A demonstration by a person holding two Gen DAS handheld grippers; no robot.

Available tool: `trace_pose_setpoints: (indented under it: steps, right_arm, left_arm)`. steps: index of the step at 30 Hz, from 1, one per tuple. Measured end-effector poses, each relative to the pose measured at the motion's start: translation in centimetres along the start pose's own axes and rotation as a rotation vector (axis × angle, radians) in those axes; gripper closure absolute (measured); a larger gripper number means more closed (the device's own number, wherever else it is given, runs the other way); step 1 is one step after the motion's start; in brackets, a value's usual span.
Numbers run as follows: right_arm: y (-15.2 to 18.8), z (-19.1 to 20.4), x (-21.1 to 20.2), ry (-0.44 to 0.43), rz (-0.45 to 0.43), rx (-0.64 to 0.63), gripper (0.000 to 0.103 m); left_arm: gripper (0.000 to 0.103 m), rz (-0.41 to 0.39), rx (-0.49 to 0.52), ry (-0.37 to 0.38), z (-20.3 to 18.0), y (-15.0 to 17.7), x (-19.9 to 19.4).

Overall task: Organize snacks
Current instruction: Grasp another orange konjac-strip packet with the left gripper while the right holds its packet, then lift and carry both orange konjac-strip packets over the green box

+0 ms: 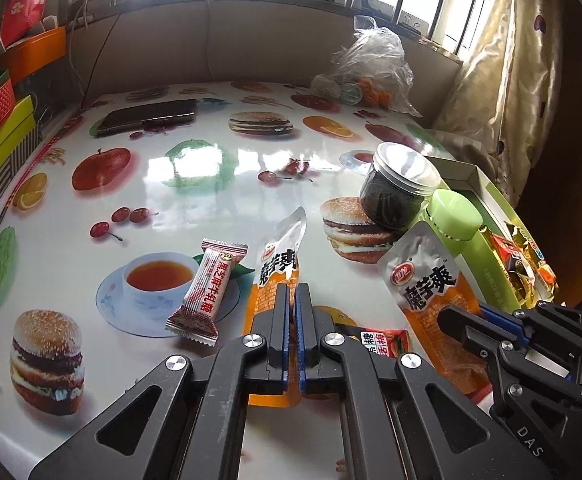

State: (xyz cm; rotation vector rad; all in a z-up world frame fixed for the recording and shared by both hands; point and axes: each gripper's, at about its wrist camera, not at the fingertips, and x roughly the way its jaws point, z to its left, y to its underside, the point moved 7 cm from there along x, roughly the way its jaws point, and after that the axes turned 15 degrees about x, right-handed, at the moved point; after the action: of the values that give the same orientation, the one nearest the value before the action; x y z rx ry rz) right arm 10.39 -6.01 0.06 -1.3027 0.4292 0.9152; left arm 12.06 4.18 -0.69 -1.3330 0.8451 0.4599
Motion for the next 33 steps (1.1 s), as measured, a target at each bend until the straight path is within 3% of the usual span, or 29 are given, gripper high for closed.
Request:
trace_pose_setpoints:
  steps: [4,6,12,14,16,18,22,26,30,32,33]
  right_arm:
    - [0.0,0.0,-0.5,-0.002,-0.011,0.002,0.096]
    - [0.1,-0.1,-0.6,-0.002,-0.013,0.006,0.096]
    - [0.3,-0.1,-0.5,-0.003,-0.01,0.007,0.096]
    - [0.4,0.0,-0.4,-0.003,-0.008,0.004,0.096]
    - [0.4,0.1,-0.4,-0.006,-0.004,0.002,0.096]
    - [0.4,0.2,-0.4,-0.006,-0.004,-0.002,0.096]
    - [0.5,0.3,-0.3,-0.009,-0.002,-0.002,0.096]
    - [0.4,0.3,-0.1,-0.013,0.001,0.001,0.096]
    - [0.5,0.4,0.1,-0.018,0.01,0.0,0.096]
    - [0.4,0.2,0.1,-0.019,0.01,0.004,0.096]
    - [0.3,0.1,0.1,-0.019,0.009,0.005,0.096]
  left_arm:
    - [0.101,0.005,-0.006,-0.004,-0.1,0.4,-0.1]
    - [0.101,0.019,0.011,-0.05,0.1,0.6,0.2]
    - [0.096,0.053,0.02,-0.045,0.2,1.3,0.6]
    - [0.084,0.063,0.025,-0.066,0.4,1.4,0.8]
    - [0.058,0.063,0.025,-0.094,0.8,1.4,0.6]
    - [0.049,0.057,0.012,-0.074,1.1,1.3,0.6]
    - [0.048,0.147,0.047,-0.102,1.5,2.3,2.4]
    - [0.04,0.145,0.053,-0.094,1.3,2.3,2.7]
    - [0.04,0.156,0.056,-0.122,1.5,2.1,3.0]
    - [0.041,0.152,0.05,-0.126,1.6,2.1,3.0]
    - [0.05,0.147,0.059,-0.132,1.6,2.0,3.0]
